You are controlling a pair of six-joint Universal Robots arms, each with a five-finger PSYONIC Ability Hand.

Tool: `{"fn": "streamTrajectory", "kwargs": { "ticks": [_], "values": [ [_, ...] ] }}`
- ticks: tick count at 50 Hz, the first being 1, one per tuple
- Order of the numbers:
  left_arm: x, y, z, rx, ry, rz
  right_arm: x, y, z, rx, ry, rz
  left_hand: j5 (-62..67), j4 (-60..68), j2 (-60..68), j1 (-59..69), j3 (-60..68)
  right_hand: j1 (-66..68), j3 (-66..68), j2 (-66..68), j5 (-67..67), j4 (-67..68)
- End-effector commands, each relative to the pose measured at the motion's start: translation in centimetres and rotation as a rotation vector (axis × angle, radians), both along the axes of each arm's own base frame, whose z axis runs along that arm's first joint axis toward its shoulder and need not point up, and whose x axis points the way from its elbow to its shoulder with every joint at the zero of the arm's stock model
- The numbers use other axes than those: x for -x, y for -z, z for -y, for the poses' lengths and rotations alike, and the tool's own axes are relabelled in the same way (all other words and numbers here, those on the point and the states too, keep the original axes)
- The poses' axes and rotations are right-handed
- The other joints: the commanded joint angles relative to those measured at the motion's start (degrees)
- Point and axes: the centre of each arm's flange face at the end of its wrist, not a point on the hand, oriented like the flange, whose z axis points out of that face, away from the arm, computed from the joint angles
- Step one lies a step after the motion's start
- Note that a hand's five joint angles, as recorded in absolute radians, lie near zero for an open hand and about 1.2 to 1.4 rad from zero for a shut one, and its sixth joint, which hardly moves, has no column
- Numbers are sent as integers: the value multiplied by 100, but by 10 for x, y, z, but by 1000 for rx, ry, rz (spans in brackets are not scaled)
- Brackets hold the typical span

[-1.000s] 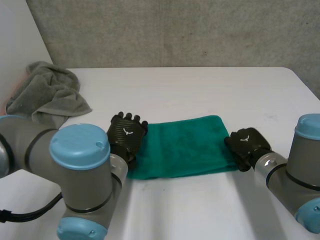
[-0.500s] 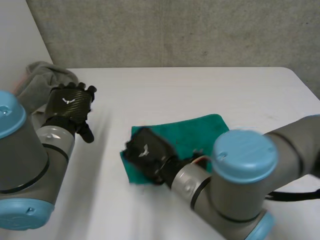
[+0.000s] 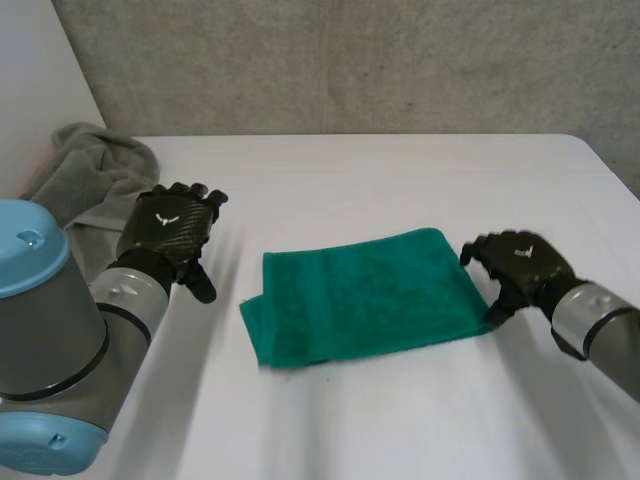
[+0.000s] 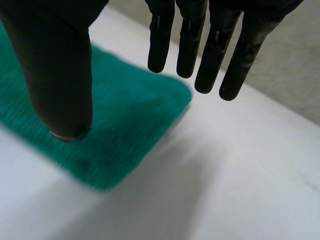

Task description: Fold the laundry.

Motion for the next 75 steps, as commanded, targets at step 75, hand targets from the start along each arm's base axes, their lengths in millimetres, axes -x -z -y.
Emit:
{"fn": "streamTrajectory", "kwargs": {
  "ticks": [75],
  "values": [
    [63, -7, -18, -22, 154, -153, -120, -47, -57, -95, -210, 219, -117, -28, -13, 33, -56, -1564, -2017, -2023, -1930, -2012]
  ]
}}
